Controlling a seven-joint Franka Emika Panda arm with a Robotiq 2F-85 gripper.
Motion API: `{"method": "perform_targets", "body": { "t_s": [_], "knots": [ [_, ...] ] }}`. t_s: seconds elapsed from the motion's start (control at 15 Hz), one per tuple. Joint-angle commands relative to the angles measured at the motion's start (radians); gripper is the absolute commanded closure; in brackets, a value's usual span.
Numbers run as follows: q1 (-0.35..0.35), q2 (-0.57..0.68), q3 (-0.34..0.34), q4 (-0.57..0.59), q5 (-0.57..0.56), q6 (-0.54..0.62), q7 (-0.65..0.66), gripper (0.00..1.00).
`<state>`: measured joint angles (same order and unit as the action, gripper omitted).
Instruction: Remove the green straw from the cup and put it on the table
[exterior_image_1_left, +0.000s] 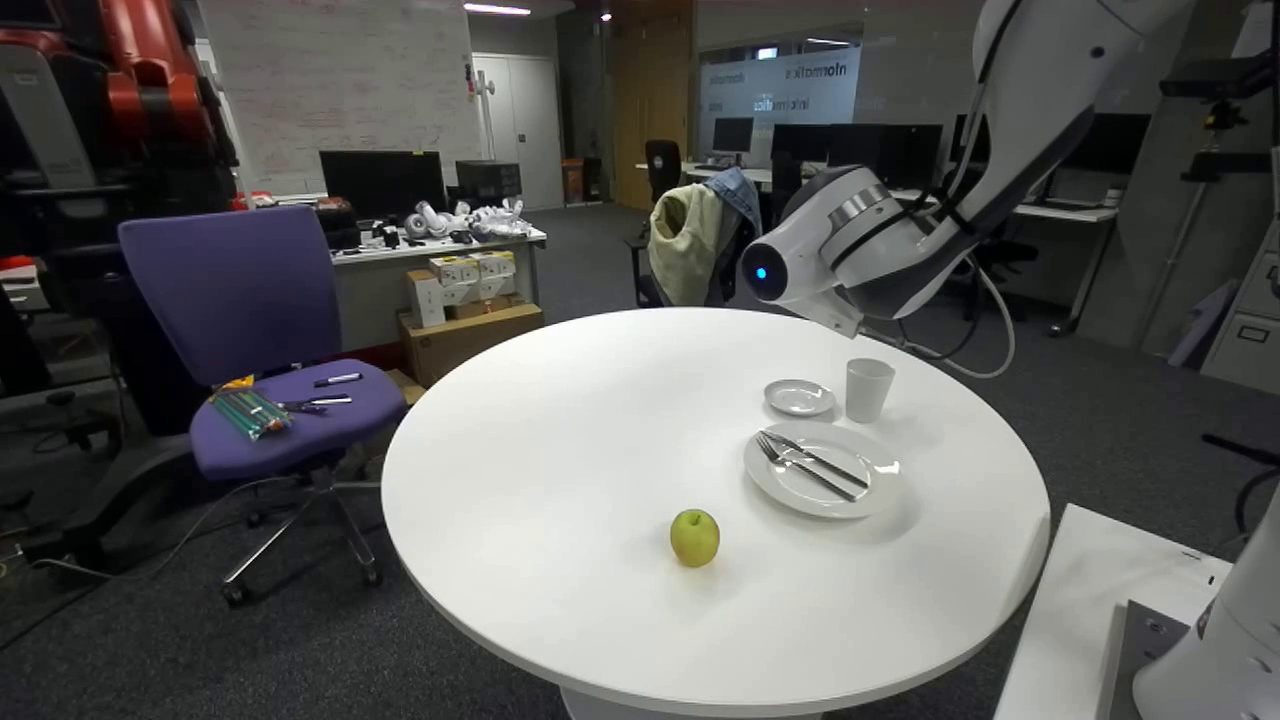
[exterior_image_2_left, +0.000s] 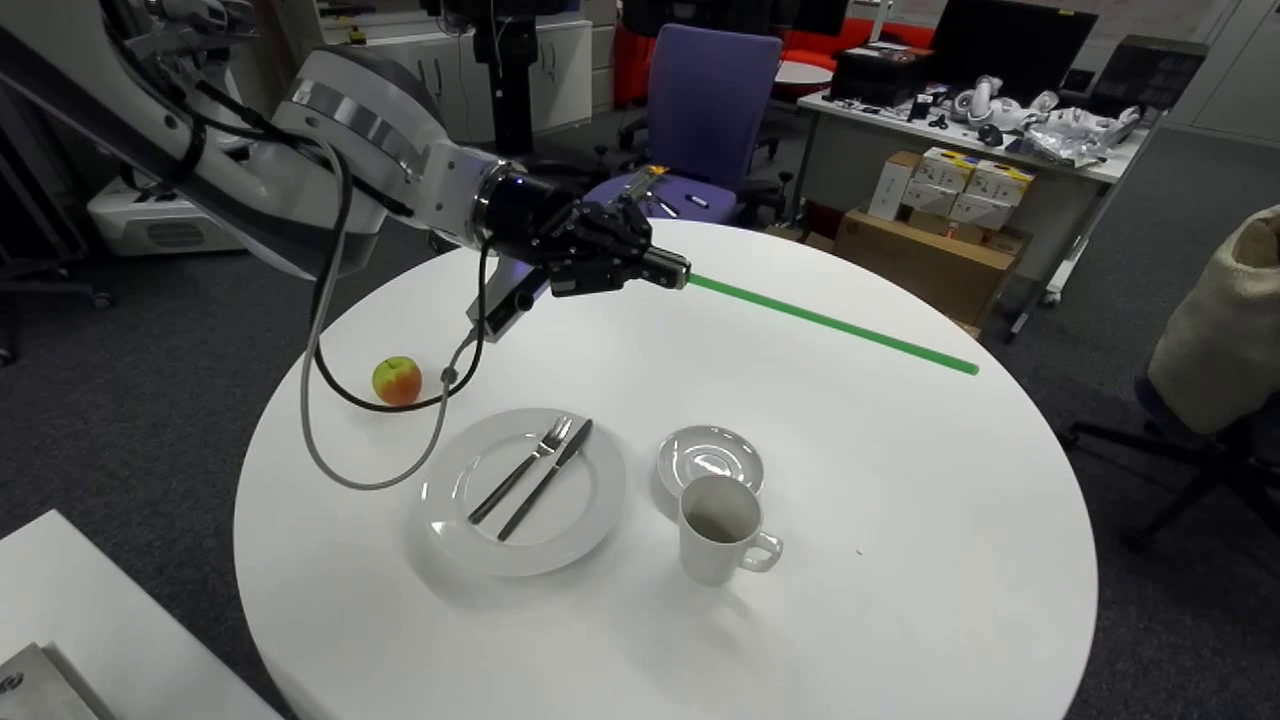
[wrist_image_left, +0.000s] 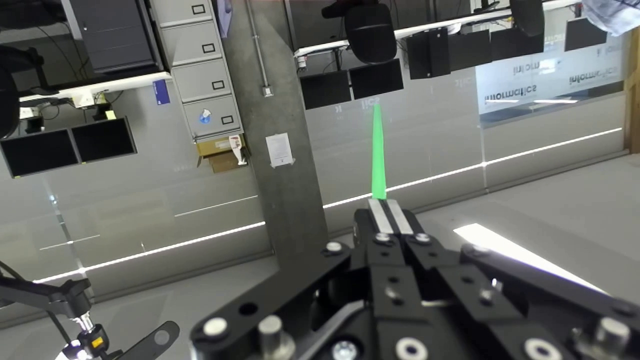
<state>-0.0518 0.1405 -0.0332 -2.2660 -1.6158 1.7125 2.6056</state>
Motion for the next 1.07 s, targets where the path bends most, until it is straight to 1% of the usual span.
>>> {"method": "perform_targets", "body": {
  "t_s": [0.0,0.27,0.53,0.8,1.0],
  "knots": [
    [0.016,0.068,0.013,0.088,0.025,-0.066,-0.038,1.00],
    [0.016,0.157,0.017,0.208,0.062,-0.091,-0.096,1.00],
    [0.021,0.274,0.023,0.363,0.115,-0.105,-0.181,1.00],
    [0.037,0.395,0.032,0.497,0.160,-0.110,-0.237,1.00],
    [0.061,0.485,0.030,0.580,0.168,-0.119,-0.248,1.00]
  ]
}}
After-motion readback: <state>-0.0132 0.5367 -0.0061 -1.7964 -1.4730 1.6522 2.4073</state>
